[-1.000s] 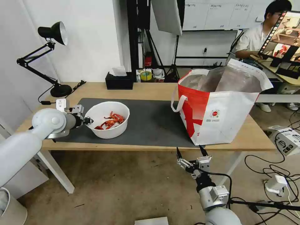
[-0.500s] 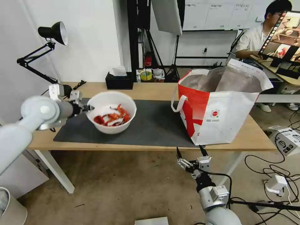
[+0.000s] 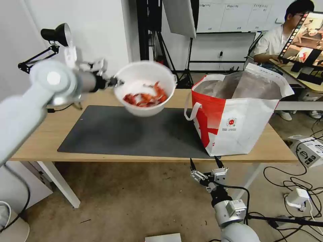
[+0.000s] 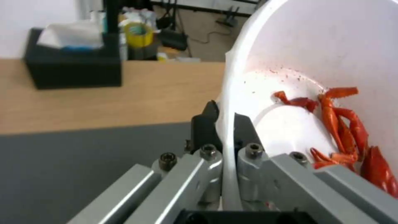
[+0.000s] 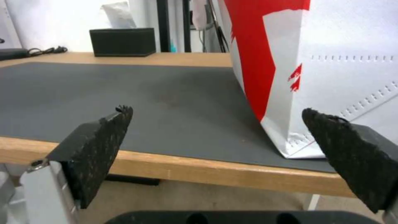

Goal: Pick up the trash from the table and place it into the takeout bag.

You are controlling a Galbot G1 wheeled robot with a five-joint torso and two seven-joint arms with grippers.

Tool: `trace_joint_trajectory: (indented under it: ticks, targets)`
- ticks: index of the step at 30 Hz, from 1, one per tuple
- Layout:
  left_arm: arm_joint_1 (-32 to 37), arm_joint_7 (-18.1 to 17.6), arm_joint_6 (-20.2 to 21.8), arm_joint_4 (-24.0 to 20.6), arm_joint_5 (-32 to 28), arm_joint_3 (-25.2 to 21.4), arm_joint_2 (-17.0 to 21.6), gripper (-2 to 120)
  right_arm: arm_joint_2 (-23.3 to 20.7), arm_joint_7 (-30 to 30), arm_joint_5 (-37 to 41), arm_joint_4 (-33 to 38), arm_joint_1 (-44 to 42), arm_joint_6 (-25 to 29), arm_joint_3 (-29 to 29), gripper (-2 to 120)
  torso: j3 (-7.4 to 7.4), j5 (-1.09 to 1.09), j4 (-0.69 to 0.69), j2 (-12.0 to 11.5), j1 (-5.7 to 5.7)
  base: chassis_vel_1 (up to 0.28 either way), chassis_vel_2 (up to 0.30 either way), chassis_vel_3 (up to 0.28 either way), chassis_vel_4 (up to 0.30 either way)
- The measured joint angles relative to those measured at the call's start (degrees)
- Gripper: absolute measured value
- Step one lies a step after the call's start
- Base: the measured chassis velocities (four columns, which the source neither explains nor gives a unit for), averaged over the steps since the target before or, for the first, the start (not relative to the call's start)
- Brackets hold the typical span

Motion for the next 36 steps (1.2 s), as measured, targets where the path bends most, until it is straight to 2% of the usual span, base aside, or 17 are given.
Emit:
trace_joint_trajectory:
  ticks: [8, 9, 10, 13, 21, 29, 36]
  targets:
    - [-7.3, -1.4, 0.0, 5.3, -1.0, 6.0, -8.2, 0, 0.0, 0.0, 0.0, 0.0, 0.0, 0.0, 0.0, 100, -0.01, 0.0, 0.02, 0.0, 0.0, 0.0, 0.0, 0.0, 0.0]
    - [-10.3, -1.9, -0.1, 8.7, -1.0, 7.9, -13.5, 0, 0.0, 0.0, 0.0, 0.0, 0.0, 0.0, 0.0, 100, 0.0, -0.02, 0.01, 0.0, 0.0, 0.0, 0.0, 0.0, 0.0]
    - [-10.3, -1.9, -0.1, 8.7, -1.0, 7.9, -13.5, 0, 0.0, 0.0, 0.0, 0.0, 0.0, 0.0, 0.0, 100, 0.0, -0.02, 0.01, 0.0, 0.0, 0.0, 0.0, 0.0, 0.0]
    - [-13.9, -2.4, -0.6, 13.0, -1.1, 9.8, -19.6, 0, 0.0, 0.0, 0.0, 0.0, 0.0, 0.0, 0.0, 100, -0.01, 0.03, -0.04, 0.0, 0.0, 0.0, 0.0, 0.0, 0.0]
    - [-16.7, -3.7, -1.2, 19.3, -0.7, 11.5, -25.2, 0, 0.0, 0.0, 0.0, 0.0, 0.0, 0.0, 0.0, 100, 0.0, -0.02, 0.02, 0.0, 0.0, 0.0, 0.0, 0.0, 0.0]
    - [-17.1, -5.1, -2.3, 21.5, 0.4, 12.7, -27.7, 0, 0.0, 0.0, 0.0, 0.0, 0.0, 0.0, 0.0, 100, 0.0, -0.01, 0.01, 0.0, 0.0, 0.0, 0.0, 0.0, 0.0]
    - [-16.3, -6.6, -6.7, 25.0, 5.4, 14.8, -33.2, 0, 0.0, 0.0, 0.0, 0.0, 0.0, 0.0, 0.0, 100, -0.01, 0.0, 0.0, 0.0, 0.0, 0.0, 0.0, 0.0, 0.0]
